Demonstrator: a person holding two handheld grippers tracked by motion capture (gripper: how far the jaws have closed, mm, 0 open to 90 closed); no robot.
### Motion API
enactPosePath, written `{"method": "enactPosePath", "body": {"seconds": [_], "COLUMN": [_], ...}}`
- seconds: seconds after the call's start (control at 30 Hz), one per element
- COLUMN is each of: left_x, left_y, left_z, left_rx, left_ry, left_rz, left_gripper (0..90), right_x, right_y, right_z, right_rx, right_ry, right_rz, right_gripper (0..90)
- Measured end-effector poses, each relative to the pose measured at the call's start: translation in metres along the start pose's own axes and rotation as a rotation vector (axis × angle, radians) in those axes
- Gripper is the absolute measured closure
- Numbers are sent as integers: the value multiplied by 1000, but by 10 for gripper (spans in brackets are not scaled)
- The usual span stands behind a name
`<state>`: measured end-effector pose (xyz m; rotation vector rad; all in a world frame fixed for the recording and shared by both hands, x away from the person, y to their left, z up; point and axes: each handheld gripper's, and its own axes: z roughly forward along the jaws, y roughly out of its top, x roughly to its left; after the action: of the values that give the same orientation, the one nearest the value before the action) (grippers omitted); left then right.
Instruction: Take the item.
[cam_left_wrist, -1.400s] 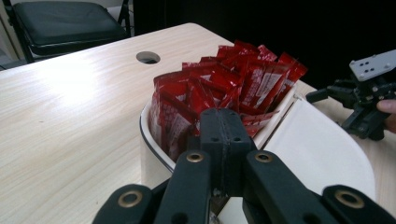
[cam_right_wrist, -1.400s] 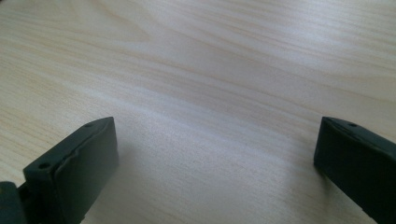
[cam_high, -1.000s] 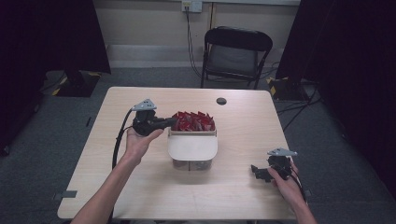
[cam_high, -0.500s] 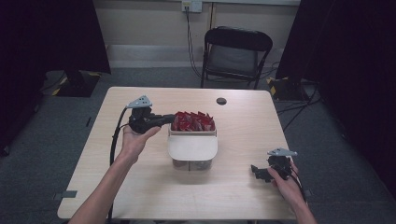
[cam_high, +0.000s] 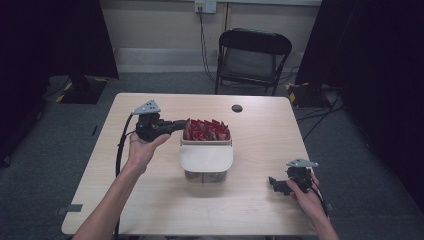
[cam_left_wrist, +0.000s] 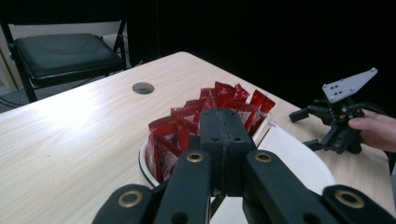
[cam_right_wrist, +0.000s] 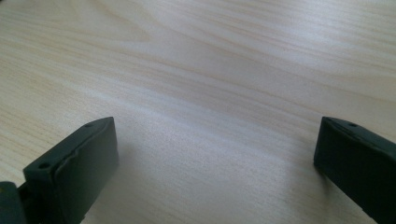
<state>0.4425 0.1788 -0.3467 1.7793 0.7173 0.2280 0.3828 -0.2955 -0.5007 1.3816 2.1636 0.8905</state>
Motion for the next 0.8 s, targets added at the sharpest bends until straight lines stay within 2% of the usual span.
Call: {"method": "enactPosePath", "body": {"seconds": [0.3,0.43,0.8], "left_x": [-1,-3,-3], "left_y": [2,4,8], "left_z": [0,-3,-11], "left_rx": [-4,-7,-38], "left_ry": [0,3,11], "left_rz": [6,23,11], "left_gripper": [900,900,900], "right_x": [0,0,0], "right_y": [0,0,0], "right_z": [0,0,0], "right_rx": [0,0,0], "right_ry": [0,0,0], "right_rz": [0,0,1], "right_gripper": [0,0,0]}}
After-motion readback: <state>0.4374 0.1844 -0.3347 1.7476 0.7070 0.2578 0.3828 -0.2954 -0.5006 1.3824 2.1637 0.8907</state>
